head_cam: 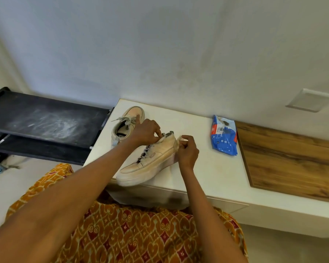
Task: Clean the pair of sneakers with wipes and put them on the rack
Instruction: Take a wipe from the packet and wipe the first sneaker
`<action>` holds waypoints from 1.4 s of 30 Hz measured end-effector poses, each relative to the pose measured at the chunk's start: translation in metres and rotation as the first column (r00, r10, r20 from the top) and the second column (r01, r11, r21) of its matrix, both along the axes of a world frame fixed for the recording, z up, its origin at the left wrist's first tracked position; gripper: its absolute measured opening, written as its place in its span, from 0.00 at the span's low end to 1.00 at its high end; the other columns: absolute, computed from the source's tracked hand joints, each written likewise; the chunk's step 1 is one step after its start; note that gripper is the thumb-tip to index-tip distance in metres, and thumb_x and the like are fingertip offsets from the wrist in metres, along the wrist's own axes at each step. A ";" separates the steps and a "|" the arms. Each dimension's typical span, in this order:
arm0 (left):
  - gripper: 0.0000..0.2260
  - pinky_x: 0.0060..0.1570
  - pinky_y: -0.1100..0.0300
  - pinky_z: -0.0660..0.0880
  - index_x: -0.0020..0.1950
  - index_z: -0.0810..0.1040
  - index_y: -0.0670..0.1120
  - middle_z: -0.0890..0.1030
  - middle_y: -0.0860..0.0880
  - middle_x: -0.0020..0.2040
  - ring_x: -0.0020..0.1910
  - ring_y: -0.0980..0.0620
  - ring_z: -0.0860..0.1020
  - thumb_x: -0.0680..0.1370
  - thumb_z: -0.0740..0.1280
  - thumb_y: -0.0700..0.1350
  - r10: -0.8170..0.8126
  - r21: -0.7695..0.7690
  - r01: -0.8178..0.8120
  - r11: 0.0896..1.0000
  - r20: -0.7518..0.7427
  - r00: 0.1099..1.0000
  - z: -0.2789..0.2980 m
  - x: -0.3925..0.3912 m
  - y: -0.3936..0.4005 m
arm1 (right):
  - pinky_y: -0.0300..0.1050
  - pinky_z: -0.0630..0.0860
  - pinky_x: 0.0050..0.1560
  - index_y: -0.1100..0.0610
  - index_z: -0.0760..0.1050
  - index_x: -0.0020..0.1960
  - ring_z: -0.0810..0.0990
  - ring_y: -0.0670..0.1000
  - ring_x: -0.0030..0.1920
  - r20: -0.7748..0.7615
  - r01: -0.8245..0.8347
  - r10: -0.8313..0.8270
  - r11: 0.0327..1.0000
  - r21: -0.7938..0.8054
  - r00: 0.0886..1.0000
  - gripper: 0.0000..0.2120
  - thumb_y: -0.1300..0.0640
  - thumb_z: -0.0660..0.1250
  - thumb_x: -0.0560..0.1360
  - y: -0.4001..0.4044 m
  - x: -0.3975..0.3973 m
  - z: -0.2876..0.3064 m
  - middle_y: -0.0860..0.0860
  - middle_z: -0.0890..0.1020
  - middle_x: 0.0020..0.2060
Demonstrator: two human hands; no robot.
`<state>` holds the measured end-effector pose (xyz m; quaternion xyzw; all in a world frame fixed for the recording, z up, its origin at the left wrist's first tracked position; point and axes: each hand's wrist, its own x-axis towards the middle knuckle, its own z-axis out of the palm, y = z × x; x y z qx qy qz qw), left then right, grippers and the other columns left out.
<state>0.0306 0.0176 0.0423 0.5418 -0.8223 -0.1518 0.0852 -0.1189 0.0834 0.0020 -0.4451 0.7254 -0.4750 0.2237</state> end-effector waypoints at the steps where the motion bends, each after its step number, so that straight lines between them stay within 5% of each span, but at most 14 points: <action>1: 0.07 0.69 0.35 0.37 0.50 0.83 0.53 0.76 0.53 0.62 0.67 0.50 0.67 0.75 0.66 0.48 0.018 -0.006 -0.018 1.000 0.002 1.000 0.000 0.001 -0.001 | 0.32 0.71 0.44 0.59 0.74 0.55 0.78 0.50 0.45 -0.015 -0.014 0.013 0.999 -0.038 1.000 0.09 0.66 0.61 0.77 0.005 0.009 0.003 0.53 0.80 0.46; 7: 0.09 0.70 0.37 0.40 0.51 0.82 0.54 0.76 0.53 0.61 0.69 0.47 0.65 0.76 0.64 0.51 0.087 0.002 -0.087 0.996 0.013 0.996 -0.003 0.015 -0.001 | 0.25 0.71 0.40 0.59 0.73 0.51 0.78 0.47 0.43 -0.061 -0.258 0.252 0.958 -0.123 0.966 0.06 0.67 0.62 0.75 0.040 0.044 -0.001 0.50 0.80 0.44; 12: 0.07 0.70 0.37 0.39 0.48 0.83 0.53 0.77 0.52 0.59 0.65 0.48 0.68 0.74 0.67 0.49 0.046 -0.011 -0.047 0.999 -0.040 0.998 -0.002 0.013 0.006 | 0.24 0.70 0.40 0.59 0.74 0.51 0.80 0.52 0.47 0.018 -0.034 0.036 0.994 -0.101 0.999 0.09 0.69 0.61 0.75 -0.003 0.010 0.010 0.50 0.80 0.45; 14: 0.06 0.70 0.37 0.40 0.47 0.84 0.54 0.77 0.52 0.58 0.64 0.49 0.68 0.74 0.67 0.50 0.032 -0.012 -0.033 0.999 -0.039 0.999 -0.002 0.010 0.008 | 0.32 0.74 0.47 0.58 0.72 0.56 0.80 0.53 0.51 0.027 -0.050 0.050 0.999 0.001 0.998 0.13 0.70 0.60 0.75 -0.020 0.005 0.009 0.54 0.81 0.50; 18: 0.07 0.71 0.38 0.41 0.47 0.83 0.53 0.77 0.51 0.58 0.64 0.47 0.69 0.74 0.66 0.51 0.084 -0.009 -0.084 0.996 -0.026 0.996 -0.003 0.014 0.006 | 0.43 0.76 0.46 0.58 0.74 0.52 0.79 0.54 0.47 -0.107 -0.152 0.150 0.988 -0.010 0.983 0.11 0.69 0.58 0.75 -0.010 0.021 0.006 0.54 0.81 0.46; 22: 0.08 0.71 0.39 0.45 0.48 0.83 0.54 0.77 0.51 0.56 0.63 0.48 0.70 0.74 0.66 0.52 0.091 0.050 -0.090 0.995 -0.017 0.996 -0.001 0.015 0.006 | 0.30 0.69 0.39 0.55 0.72 0.50 0.74 0.48 0.44 -0.311 -0.349 0.307 0.933 -0.090 0.900 0.05 0.62 0.60 0.76 0.044 0.048 -0.008 0.49 0.77 0.44; 26: 0.06 0.70 0.39 0.50 0.43 0.83 0.53 0.78 0.51 0.51 0.59 0.49 0.70 0.71 0.67 0.49 0.049 0.113 -0.049 0.992 0.005 0.999 0.001 0.002 0.014 | 0.34 0.71 0.38 0.54 0.71 0.51 0.74 0.46 0.41 -0.336 -0.469 0.421 0.880 -0.075 0.843 0.07 0.57 0.57 0.75 0.081 0.049 -0.020 0.50 0.76 0.44; 29: 0.06 0.70 0.40 0.46 0.43 0.82 0.50 0.77 0.50 0.52 0.59 0.49 0.69 0.71 0.67 0.49 0.055 0.070 -0.060 0.996 0.062 0.997 0.003 -0.014 0.023 | 0.37 0.75 0.43 0.51 0.72 0.50 0.77 0.44 0.45 -0.211 -0.453 0.428 0.887 -0.089 0.879 0.09 0.64 0.62 0.76 0.079 0.029 -0.023 0.47 0.78 0.45; 32: 0.08 0.69 0.41 0.51 0.43 0.82 0.46 0.77 0.48 0.50 0.59 0.47 0.70 0.71 0.65 0.47 0.149 0.022 -0.150 0.988 0.045 0.988 0.008 -0.025 0.027 | 0.41 0.77 0.44 0.53 0.73 0.49 0.78 0.47 0.44 -0.048 -0.175 0.169 0.966 -0.190 0.984 0.10 0.67 0.62 0.75 0.055 0.012 -0.018 0.49 0.80 0.43; 35: 0.09 0.68 0.41 0.56 0.43 0.76 0.43 0.77 0.47 0.51 0.59 0.46 0.70 0.74 0.61 0.48 0.259 0.013 -0.261 0.965 0.076 0.963 0.013 -0.031 0.025 | 0.49 0.79 0.50 0.53 0.74 0.51 0.79 0.51 0.48 0.149 0.093 -0.074 0.987 -0.127 0.986 0.12 0.69 0.62 0.75 0.022 -0.007 -0.018 0.49 0.79 0.48; 38: 0.10 0.67 0.42 0.57 0.46 0.77 0.44 0.77 0.46 0.52 0.59 0.45 0.71 0.75 0.59 0.48 0.282 -0.055 -0.277 0.959 0.136 0.950 0.010 -0.036 0.023 | 0.50 0.79 0.54 0.50 0.73 0.56 0.79 0.51 0.53 0.296 0.062 -0.068 0.998 0.029 0.953 0.17 0.69 0.61 0.75 -0.006 -0.022 -0.027 0.49 0.79 0.53; 42: 0.12 0.66 0.46 0.56 0.50 0.81 0.47 0.76 0.47 0.55 0.58 0.46 0.70 0.76 0.61 0.51 0.092 -0.148 -0.064 0.987 0.197 0.976 0.003 -0.031 0.024 | 0.34 0.75 0.40 0.53 0.75 0.60 0.80 0.47 0.47 0.343 -0.109 0.070 0.989 0.098 0.937 0.16 0.66 0.63 0.75 -0.023 -0.026 -0.029 0.52 0.81 0.51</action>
